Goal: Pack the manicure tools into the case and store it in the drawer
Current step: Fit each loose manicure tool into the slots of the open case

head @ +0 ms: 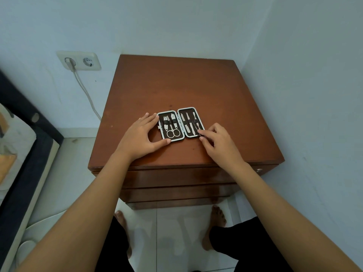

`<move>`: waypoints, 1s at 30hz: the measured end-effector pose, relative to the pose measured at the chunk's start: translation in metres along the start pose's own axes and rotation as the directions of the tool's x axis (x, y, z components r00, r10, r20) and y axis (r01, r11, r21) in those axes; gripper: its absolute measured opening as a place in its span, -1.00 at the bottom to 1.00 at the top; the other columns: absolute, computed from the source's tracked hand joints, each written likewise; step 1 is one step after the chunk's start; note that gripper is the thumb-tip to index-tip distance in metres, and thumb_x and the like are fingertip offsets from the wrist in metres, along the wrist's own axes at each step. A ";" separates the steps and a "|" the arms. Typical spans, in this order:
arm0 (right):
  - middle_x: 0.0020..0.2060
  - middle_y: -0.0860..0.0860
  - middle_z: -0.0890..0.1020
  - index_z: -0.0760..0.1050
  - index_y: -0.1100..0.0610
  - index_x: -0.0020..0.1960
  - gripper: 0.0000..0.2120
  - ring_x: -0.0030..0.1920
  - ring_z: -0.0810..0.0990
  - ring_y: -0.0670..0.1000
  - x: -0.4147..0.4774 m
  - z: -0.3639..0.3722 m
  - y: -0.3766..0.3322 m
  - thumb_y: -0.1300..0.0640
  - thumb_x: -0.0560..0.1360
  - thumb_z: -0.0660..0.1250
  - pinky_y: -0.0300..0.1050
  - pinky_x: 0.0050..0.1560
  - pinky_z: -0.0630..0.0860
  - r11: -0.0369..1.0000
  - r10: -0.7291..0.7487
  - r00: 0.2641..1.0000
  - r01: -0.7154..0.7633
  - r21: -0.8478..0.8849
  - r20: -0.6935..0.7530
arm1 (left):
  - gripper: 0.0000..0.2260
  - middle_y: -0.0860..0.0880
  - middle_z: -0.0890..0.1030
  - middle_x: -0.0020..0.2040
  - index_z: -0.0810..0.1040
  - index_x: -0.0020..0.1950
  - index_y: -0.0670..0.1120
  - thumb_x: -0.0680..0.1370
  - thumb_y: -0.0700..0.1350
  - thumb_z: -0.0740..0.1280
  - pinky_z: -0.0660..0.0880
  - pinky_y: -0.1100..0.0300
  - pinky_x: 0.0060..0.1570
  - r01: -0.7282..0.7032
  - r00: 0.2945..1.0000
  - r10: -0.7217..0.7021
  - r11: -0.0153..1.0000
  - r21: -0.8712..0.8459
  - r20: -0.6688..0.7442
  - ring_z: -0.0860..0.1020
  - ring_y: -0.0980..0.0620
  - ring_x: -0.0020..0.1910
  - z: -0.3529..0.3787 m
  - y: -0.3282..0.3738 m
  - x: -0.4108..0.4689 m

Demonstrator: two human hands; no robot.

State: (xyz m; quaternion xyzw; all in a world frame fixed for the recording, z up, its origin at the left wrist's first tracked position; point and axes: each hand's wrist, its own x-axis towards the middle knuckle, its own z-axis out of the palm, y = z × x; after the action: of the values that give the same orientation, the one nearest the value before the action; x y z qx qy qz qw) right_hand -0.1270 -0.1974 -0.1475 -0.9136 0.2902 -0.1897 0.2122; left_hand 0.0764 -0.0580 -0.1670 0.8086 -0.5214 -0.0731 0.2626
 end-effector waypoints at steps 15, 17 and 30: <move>-0.14 0.04 0.39 0.57 0.16 0.08 -0.75 -0.04 0.43 0.05 0.012 0.006 -0.014 0.13 0.55 0.16 -0.13 -0.33 0.33 0.973 -0.034 0.999 0.033 -0.229 -0.003 | -0.09 0.03 0.23 0.51 0.22 0.49 -0.06 0.27 0.43 0.20 0.00 0.19 0.41 -0.003 1.000 0.003 1.000 -0.007 0.005 0.09 0.09 0.50 -0.002 0.002 0.000; -0.15 0.02 0.34 0.56 0.17 0.07 -0.75 -0.05 0.43 0.06 0.013 0.008 -0.014 0.13 0.55 0.15 -0.13 -0.33 0.31 0.972 -0.034 0.999 0.031 -0.232 -0.006 | -0.12 0.04 0.23 0.51 0.22 0.49 -0.06 0.30 0.40 0.24 0.00 0.19 0.41 -0.001 1.000 0.001 1.000 -0.007 0.007 0.09 0.09 0.50 -0.001 0.002 0.000; -0.13 0.05 0.50 0.50 0.18 -0.11 -0.84 -0.08 0.50 0.07 0.026 0.001 -0.008 0.09 0.49 0.24 -0.07 -0.14 0.44 0.952 0.306 0.952 -0.306 -0.002 -0.017 | 0.02 0.01 0.21 0.51 0.16 0.50 -0.03 0.16 0.48 0.19 0.09 -0.01 0.42 0.056 0.993 -0.053 0.998 -0.017 0.109 0.09 0.01 0.50 -0.007 0.002 0.012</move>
State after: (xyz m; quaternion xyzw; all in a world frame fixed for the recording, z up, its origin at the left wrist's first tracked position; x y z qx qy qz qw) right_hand -0.1030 -0.2071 -0.1389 -0.8566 0.4303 -0.1616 0.2344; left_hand 0.0830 -0.0662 -0.1582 0.8147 -0.5118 -0.1292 0.2401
